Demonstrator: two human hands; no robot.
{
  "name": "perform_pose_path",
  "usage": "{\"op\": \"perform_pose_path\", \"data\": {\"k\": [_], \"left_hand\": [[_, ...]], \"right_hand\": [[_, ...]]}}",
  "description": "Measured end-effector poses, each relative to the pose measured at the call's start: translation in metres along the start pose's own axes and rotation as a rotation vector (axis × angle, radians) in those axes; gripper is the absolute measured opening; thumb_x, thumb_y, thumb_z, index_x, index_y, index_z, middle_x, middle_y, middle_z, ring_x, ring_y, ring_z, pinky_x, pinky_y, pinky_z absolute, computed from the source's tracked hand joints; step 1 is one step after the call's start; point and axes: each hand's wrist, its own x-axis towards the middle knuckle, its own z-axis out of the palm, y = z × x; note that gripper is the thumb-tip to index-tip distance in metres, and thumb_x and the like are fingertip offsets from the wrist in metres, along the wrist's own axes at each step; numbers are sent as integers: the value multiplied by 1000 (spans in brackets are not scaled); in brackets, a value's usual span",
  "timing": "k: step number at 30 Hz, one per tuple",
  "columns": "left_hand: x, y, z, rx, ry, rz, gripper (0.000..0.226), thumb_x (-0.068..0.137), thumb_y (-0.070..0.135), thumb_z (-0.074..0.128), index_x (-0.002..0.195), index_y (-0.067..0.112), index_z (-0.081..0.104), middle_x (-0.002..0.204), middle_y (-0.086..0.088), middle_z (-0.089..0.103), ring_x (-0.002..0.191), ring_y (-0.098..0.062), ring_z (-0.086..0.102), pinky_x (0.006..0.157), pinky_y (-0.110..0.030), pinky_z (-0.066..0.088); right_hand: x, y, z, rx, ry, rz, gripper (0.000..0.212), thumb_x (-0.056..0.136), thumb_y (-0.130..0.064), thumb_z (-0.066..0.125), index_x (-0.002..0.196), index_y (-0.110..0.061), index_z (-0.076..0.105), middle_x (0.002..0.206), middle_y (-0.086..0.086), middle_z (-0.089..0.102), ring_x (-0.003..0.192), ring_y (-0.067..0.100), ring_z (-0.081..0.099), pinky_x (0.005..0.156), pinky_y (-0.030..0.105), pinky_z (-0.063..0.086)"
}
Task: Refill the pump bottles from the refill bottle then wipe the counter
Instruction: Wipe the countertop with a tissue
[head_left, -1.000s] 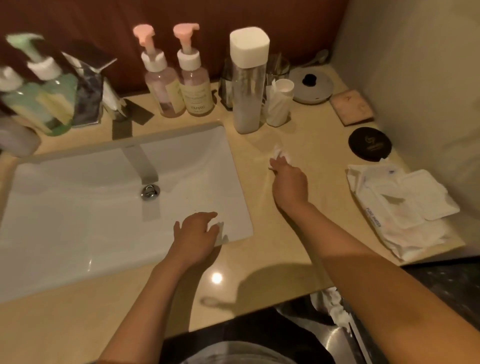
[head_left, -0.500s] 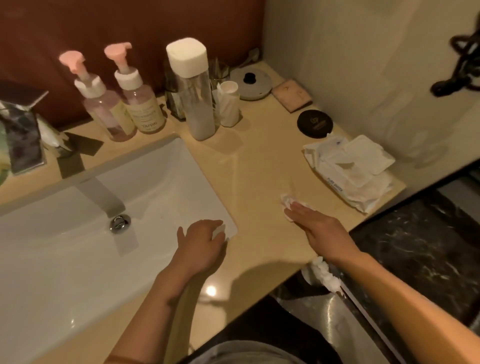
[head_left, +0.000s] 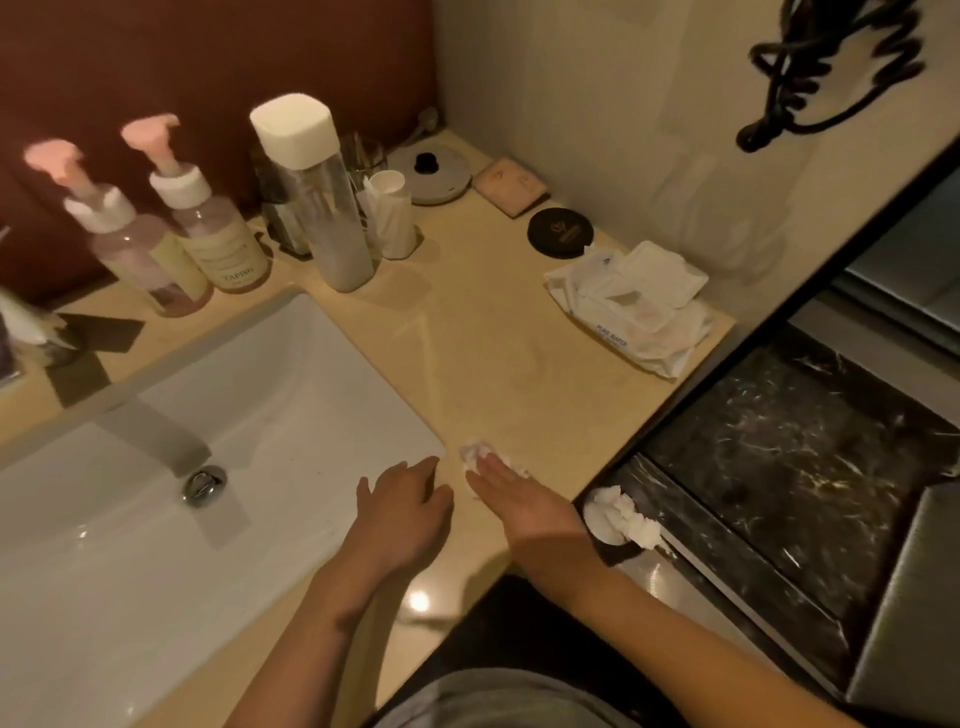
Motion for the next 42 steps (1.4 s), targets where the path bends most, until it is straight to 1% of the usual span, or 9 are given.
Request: {"op": "perform_pose_path", "data": {"k": [3, 8, 11, 18, 21, 24, 30, 37, 42], "left_hand": [[1, 0, -1, -23, 0, 27, 22, 94, 27, 41, 72, 22, 42, 70, 2, 49, 68, -12, 40, 94, -43, 35], [0, -2, -4, -21, -15, 32, 25, 93, 29, 46, 71, 19, 38, 71, -2, 50, 65, -13, 41, 90, -41, 36], [-3, 2, -7, -3, -20, 59, 31, 93, 29, 48, 65, 26, 34, 66, 3, 45, 61, -10, 39, 89, -41, 37], [-5, 2, -8, 0, -38, 75, 22, 95, 34, 47, 74, 33, 39, 71, 9, 50, 68, -8, 42, 93, -41, 37], [-7, 3, -10, -38, -36, 69, 7, 96, 34, 47, 99, 29, 50, 84, 8, 56, 81, -15, 49, 81, -30, 35], [-7, 5, -11, -90, -33, 29, 30, 96, 34, 48, 121, 20, 56, 91, 7, 55, 87, -14, 49, 75, -25, 33], [-7, 7, -14, -98, -57, 5, 41, 95, 37, 50, 133, 20, 50, 124, -1, 61, 104, -16, 54, 79, -19, 31], [-10, 6, -13, -151, -48, 22, 40, 95, 36, 51, 132, 19, 51, 112, 5, 60, 90, -5, 45, 72, -16, 34], [-11, 5, -10, -190, -4, 20, 38, 95, 35, 51, 130, 20, 52, 85, 21, 48, 76, 4, 45, 59, -2, 29]], "right_hand": [[-24, 31, -28, -60, -167, -187, 57, 78, 6, 46, 130, -16, 51, 139, 2, 46, 130, 6, 38, 108, 21, 29], [-25, 81, -91, -105, -196, 4, 78, 72, 20, 49, 136, -24, 44, 144, -5, 34, 135, 7, 30, 112, 21, 19], [-22, 113, -115, -151, -103, 232, 72, 80, 17, 47, 136, -28, 40, 145, -6, 31, 135, 11, 31, 110, 16, 15], [4, 78, -75, -192, 356, 662, 56, 87, 14, 42, 135, -14, 48, 148, 4, 36, 131, 20, 42, 100, 28, 36], [4, 36, -45, -251, 313, 510, 65, 80, 19, 49, 135, -15, 47, 149, 0, 33, 127, 17, 47, 91, 25, 45], [-10, 13, -17, -206, 176, 236, 74, 65, 24, 58, 129, -12, 54, 139, 4, 49, 121, 18, 53, 94, 30, 45], [-16, 45, -49, -86, -156, -195, 67, 71, 18, 54, 128, -16, 56, 137, 2, 50, 127, 18, 47, 102, 41, 41], [41, 102, -90, -313, -179, 112, 56, 95, -4, 46, 141, -34, 37, 151, -10, 21, 138, 15, 26, 109, 30, 24], [75, 107, -90, -307, 28, 399, 44, 91, 3, 42, 130, -14, 51, 138, 13, 46, 122, 32, 47, 92, 38, 45]]}}
